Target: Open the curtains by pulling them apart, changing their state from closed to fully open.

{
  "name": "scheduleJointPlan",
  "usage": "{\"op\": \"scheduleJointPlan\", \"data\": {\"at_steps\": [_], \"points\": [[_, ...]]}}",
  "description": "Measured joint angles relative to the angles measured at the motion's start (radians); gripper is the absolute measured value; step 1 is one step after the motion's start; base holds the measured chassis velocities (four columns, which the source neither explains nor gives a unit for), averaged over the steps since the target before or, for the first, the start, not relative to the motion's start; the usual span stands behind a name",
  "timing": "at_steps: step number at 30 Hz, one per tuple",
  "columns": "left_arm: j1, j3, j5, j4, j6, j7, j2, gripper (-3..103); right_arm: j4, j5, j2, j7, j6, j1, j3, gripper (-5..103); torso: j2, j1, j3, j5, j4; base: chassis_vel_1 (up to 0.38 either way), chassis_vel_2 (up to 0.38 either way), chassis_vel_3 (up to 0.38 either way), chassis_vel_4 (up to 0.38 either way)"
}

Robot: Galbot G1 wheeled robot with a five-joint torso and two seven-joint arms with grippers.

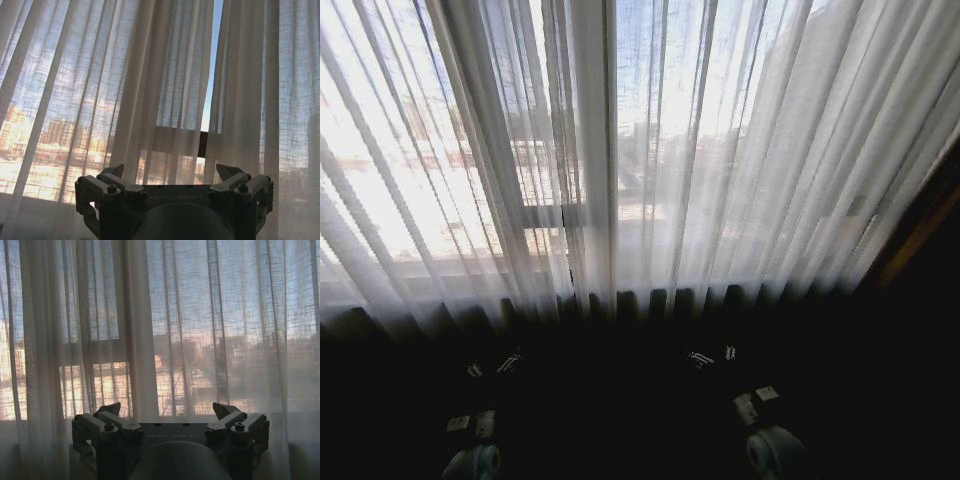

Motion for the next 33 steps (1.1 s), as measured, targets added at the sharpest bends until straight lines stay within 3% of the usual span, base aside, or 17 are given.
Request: {"op": "scheduleJointPlan", "data": {"at_steps": [16, 24, 33], "points": [[0.0, 0.0, 0.0, 0.0, 0.0, 0.0, 0.0, 100, 0.028, 0.023, 0.007, -0.048, 0.041, -0.042, -0.013, 100, 0.0, 0.0, 0.0, 0.0, -0.0001, -0.215, 0.213, 0.218, -0.223], [0.0, 0.0, 0.0, 0.0, 0.0, 0.0, 0.0, 100, 0.027, -0.013, 0.022, -0.161, 0.066, -0.053, -0.009, 100, -0.001, 0.002, 0.001, 0.0, -0.0003, -0.132, 0.134, 0.109, -0.105], [0.0, -0.001, 0.0, 0.0, 0.0, 0.0, 0.0, 100, 0.044, -0.008, 0.048, -0.127, 0.083, -0.07, -0.042, 100, 0.0, -0.001, 0.0, -0.0004, -0.0001, 0.025, 0.001, -0.033, 0.006]]}}
